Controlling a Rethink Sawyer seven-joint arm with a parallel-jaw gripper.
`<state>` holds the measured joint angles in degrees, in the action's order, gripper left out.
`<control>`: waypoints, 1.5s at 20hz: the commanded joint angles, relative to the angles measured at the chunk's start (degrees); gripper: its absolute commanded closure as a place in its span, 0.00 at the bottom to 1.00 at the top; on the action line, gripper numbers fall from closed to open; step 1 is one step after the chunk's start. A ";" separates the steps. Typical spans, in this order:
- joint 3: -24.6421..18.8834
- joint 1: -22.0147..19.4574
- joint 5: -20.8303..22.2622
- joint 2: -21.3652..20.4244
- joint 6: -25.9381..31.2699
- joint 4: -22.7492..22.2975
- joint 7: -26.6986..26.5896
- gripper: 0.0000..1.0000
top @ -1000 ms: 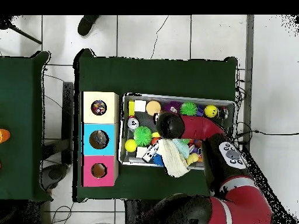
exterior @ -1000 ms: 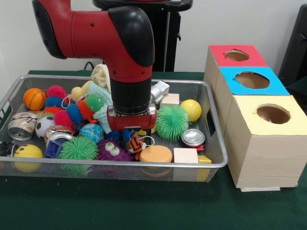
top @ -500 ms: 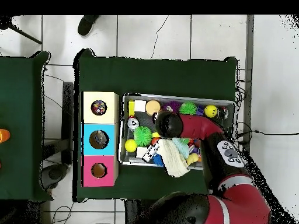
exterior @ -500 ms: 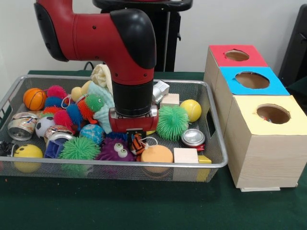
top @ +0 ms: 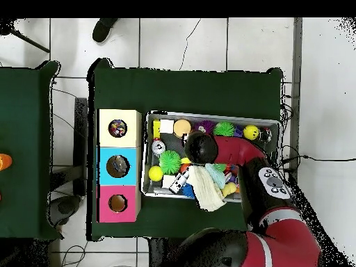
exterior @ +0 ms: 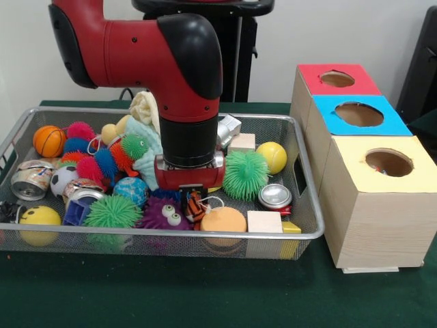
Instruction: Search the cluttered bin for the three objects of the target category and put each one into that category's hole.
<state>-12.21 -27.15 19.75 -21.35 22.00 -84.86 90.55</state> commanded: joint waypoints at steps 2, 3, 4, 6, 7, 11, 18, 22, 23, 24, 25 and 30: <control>0.96 0.39 -0.96 -6.12 2.37 -4.56 6.71 1.00; 1.13 0.56 -1.64 -9.55 3.28 -7.80 7.51 1.00; 1.35 0.81 -2.46 -12.50 4.66 -10.17 8.08 1.00; 1.14 0.80 -3.96 -16.53 6.84 -13.26 8.49 1.00; 1.00 0.70 -4.48 -17.43 7.57 -13.93 8.42 1.00; 0.82 0.56 -5.96 -19.91 9.82 -15.38 7.74 1.00; 1.47 1.27 -7.33 -21.60 10.67 -16.62 7.89 1.00; 2.14 1.67 -7.33 -21.34 9.63 -16.93 8.32 1.00; 2.10 1.58 -7.41 -21.20 9.44 -17.04 8.26 1.00; 2.26 1.58 -7.34 -21.17 8.97 -17.24 8.36 1.00; 2.37 1.56 -7.24 -20.96 8.54 -17.28 8.42 1.00; 3.06 1.16 -7.14 -19.86 6.83 -18.96 9.12 1.00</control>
<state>-10.56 -25.77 14.38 -41.90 26.18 -98.77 90.55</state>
